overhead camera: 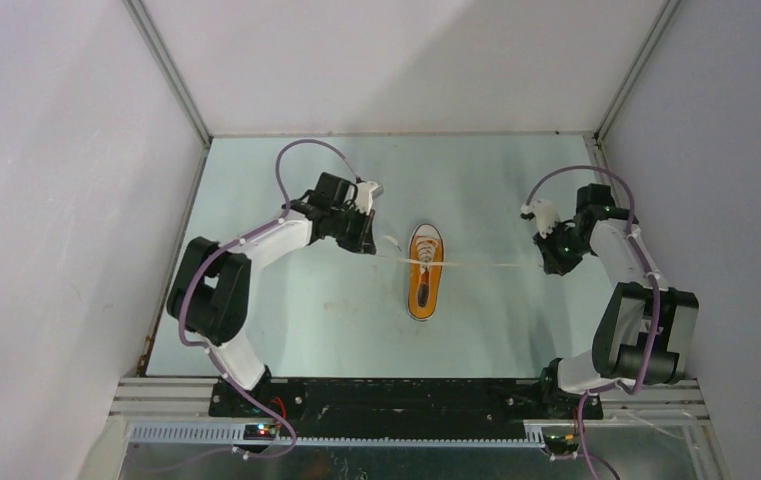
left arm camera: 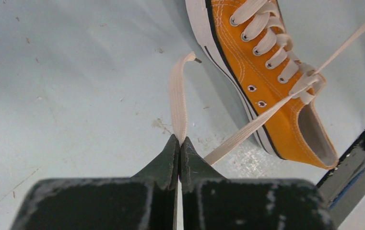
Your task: Tie the shoes
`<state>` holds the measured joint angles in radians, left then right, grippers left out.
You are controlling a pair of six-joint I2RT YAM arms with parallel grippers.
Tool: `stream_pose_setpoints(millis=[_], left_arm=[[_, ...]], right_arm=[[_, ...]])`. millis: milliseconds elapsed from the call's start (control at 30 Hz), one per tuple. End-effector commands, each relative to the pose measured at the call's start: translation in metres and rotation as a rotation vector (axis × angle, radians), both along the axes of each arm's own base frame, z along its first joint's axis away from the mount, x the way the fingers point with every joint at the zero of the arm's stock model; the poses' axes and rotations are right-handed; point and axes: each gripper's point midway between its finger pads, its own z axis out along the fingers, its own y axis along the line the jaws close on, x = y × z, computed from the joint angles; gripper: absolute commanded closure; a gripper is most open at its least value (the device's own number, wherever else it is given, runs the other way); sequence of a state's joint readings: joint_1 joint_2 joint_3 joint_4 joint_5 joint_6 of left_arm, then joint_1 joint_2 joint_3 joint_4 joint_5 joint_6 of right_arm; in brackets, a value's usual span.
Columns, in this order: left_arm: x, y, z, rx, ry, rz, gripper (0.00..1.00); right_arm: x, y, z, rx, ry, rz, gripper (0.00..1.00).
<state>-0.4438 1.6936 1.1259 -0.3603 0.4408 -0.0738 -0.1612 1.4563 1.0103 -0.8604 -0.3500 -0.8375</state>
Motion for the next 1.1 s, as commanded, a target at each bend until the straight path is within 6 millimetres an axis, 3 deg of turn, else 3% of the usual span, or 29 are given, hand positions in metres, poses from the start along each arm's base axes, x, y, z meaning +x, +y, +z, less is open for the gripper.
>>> stream_pose_setpoints(millis=[0, 100, 200, 267, 333, 367, 467, 633, 667, 733, 800, 933, 1067], left_arm=[[0.018, 0.011, -0.005, 0.115, -0.084, -0.022, 1.00], [0.023, 0.037, -0.018, 0.255, -0.110, 0.004, 1.00], [0.031, 0.080, -0.027, 0.468, -0.153, 0.095, 1.00], [0.029, 0.089, -0.025, 0.533, -0.150, 0.086, 1.00], [0.016, 0.072, -0.024, 0.457, -0.087, 0.019, 1.00], [0.006, 0.051, -0.021, 0.347, -0.050, -0.042, 1.00], [-0.007, 0.012, -0.016, 0.193, 0.006, -0.106, 1.00], [-0.024, -0.027, -0.016, 0.078, 0.082, -0.190, 1.00], [-0.022, -0.031, -0.014, 0.066, 0.085, -0.190, 1.00], [-0.023, -0.037, -0.014, 0.043, 0.106, -0.203, 1.00], [-0.023, -0.039, -0.015, 0.035, 0.116, -0.206, 1.00], [-0.029, -0.043, -0.018, 0.008, 0.151, -0.221, 1.00], [-0.051, -0.047, -0.027, -0.043, 0.237, -0.263, 1.00]], right_arm=[[-0.008, -0.030, -0.002, -0.076, -0.009, -0.101, 1.00], [-0.016, -0.036, -0.007, -0.102, -0.011, -0.111, 1.00], [-0.026, -0.041, -0.017, -0.112, 0.002, -0.131, 1.00], [-0.031, -0.040, -0.021, -0.104, 0.008, -0.137, 1.00], [-0.031, -0.028, -0.018, -0.045, -0.005, -0.116, 1.00], [-0.033, -0.018, -0.015, -0.006, -0.005, -0.092, 1.00], [-0.034, 0.030, 0.011, 0.137, -0.092, 0.097, 0.96], [-0.021, 0.117, 0.036, 0.199, -0.240, 0.378, 0.59], [-0.018, 0.126, 0.035, 0.197, -0.246, 0.398, 0.51], [-0.008, 0.160, 0.030, 0.206, -0.265, 0.478, 0.46], [0.000, 0.176, 0.017, 0.190, -0.245, 0.510, 0.44], [0.019, 0.195, -0.018, 0.116, -0.199, 0.600, 0.41], [0.038, 0.211, -0.033, 0.084, -0.193, 0.657, 0.39]])
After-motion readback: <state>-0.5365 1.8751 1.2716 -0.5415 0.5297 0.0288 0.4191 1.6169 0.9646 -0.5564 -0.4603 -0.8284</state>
